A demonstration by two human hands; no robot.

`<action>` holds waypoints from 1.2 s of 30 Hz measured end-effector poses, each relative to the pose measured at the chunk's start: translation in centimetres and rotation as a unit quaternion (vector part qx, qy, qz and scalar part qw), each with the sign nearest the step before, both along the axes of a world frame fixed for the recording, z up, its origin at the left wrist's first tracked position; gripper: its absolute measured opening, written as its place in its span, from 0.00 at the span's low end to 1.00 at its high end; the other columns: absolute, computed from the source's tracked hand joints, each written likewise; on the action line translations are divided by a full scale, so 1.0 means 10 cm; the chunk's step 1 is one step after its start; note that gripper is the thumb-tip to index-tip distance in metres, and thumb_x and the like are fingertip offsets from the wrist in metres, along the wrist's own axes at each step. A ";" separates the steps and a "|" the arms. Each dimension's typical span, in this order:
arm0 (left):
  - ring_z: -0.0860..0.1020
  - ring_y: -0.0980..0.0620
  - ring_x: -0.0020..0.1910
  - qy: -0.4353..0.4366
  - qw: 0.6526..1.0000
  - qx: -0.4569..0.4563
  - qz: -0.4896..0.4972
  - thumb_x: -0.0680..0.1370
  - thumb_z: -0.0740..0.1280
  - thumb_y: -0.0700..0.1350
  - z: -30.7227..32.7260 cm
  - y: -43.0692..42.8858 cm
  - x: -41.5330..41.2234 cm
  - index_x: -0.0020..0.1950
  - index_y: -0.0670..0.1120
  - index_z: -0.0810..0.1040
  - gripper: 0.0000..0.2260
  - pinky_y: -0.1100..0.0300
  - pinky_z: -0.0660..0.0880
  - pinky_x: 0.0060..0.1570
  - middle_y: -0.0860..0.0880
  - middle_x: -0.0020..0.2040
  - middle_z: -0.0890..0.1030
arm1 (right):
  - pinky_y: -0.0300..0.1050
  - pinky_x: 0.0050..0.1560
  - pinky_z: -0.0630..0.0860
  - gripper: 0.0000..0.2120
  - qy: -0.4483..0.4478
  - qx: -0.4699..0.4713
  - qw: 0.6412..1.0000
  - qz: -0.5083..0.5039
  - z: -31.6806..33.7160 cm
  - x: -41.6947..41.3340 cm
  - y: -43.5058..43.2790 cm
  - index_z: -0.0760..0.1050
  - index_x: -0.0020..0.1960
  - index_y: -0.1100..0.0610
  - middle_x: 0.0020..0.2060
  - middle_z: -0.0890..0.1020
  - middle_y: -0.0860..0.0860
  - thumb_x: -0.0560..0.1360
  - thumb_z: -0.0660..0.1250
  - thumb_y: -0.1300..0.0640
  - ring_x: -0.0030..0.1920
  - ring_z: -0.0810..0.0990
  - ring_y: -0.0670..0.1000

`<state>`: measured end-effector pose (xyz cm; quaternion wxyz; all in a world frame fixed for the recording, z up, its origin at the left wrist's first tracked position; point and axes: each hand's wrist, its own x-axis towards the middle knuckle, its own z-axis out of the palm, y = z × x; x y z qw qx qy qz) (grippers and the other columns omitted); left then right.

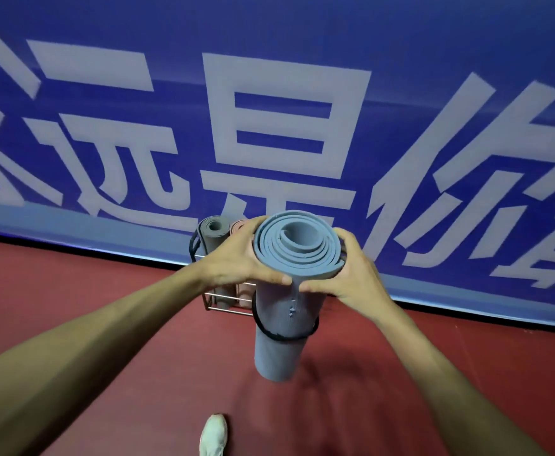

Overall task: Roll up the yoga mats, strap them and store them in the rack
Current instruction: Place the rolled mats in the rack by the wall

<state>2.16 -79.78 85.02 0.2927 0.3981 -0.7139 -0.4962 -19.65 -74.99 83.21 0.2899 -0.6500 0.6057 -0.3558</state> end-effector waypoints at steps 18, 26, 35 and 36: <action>0.76 0.65 0.58 0.022 0.998 -0.003 -0.064 0.60 0.82 0.37 0.21 -2.50 -0.51 0.70 0.46 0.66 0.42 0.74 0.71 0.54 0.56 0.61 0.77 | 0.41 0.61 0.71 0.48 0.026 -0.012 0.996 -0.085 0.38 -0.40 -2.11 0.66 0.68 0.45 0.58 0.78 0.38 0.53 0.81 0.39 0.60 0.76 0.41; 0.75 0.60 0.62 -0.023 0.998 0.022 -0.060 0.59 0.82 0.38 0.18 -3.34 -1.26 0.72 0.47 0.64 0.45 0.60 0.72 0.64 0.54 0.63 0.76 | 0.36 0.55 0.69 0.47 0.027 -0.018 0.997 -0.065 0.20 -1.18 -2.97 0.62 0.69 0.46 0.57 0.76 0.38 0.57 0.80 0.40 0.58 0.74 0.41; 0.76 0.60 0.60 -0.028 0.999 0.025 -0.036 0.61 0.80 0.34 0.04 -3.77 -1.73 0.69 0.47 0.68 0.40 0.64 0.73 0.61 0.54 0.61 0.78 | 0.39 0.58 0.69 0.48 0.007 0.000 0.999 -0.049 -0.04 -1.64 -3.53 0.61 0.70 0.47 0.60 0.75 0.40 0.56 0.80 0.40 0.61 0.73 0.43; 0.77 0.60 0.60 -0.027 0.999 0.022 -0.034 0.61 0.80 0.34 0.05 -3.80 -1.76 0.69 0.47 0.68 0.39 0.65 0.73 0.60 0.54 0.60 0.79 | 0.40 0.58 0.70 0.48 0.007 0.002 0.999 -0.048 -0.03 -1.67 -3.58 0.61 0.70 0.47 0.60 0.74 0.40 0.56 0.80 0.39 0.62 0.73 0.43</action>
